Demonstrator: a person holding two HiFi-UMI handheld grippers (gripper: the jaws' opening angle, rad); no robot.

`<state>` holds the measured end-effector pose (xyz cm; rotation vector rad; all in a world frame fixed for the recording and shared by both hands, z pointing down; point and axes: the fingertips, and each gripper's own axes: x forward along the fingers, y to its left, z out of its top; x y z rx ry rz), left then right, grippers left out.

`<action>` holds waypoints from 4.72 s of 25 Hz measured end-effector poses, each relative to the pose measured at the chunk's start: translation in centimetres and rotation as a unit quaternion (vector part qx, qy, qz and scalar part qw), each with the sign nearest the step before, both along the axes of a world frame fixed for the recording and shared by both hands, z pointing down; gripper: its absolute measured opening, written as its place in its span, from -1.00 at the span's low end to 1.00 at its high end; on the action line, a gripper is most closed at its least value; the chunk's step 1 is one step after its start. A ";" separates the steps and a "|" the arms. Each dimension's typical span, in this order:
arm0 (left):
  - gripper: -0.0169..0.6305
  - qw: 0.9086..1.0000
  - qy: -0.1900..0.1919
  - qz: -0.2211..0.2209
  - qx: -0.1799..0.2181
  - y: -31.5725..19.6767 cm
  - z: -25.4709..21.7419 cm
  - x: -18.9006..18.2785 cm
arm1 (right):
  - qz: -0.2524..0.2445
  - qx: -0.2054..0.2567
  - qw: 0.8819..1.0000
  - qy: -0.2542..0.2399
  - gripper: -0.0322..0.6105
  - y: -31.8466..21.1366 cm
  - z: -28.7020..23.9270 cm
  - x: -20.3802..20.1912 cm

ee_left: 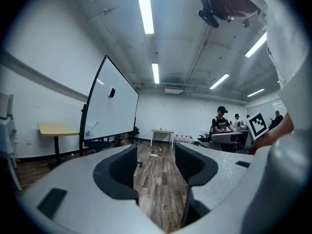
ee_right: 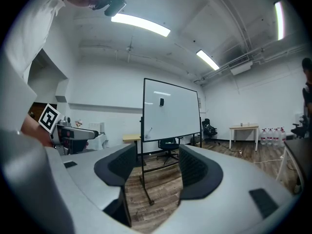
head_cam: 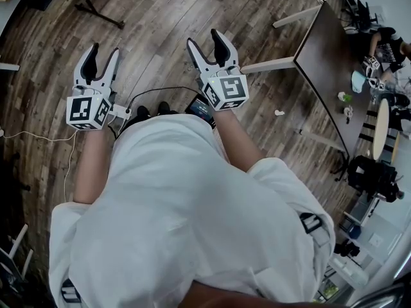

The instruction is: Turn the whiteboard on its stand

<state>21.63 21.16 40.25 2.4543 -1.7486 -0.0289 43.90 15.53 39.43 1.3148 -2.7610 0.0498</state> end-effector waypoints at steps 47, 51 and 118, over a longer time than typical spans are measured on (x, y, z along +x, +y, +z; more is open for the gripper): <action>-0.25 0.999 0.000 -0.023 -0.032 -7.1 4.4 -0.2 | -0.016 -0.040 0.999 0.009 -0.13 -6.8 5.9 0.9; -0.25 0.999 0.012 -0.019 -0.028 -11.9 4.3 -2.3 | -0.019 -0.037 0.999 0.008 -0.13 -11.1 5.0 -1.9; -0.11 0.966 -0.008 -0.255 -0.048 -52.3 1.1 -42.7 | -0.314 -0.032 0.949 -0.012 -0.16 -63.2 4.1 -45.1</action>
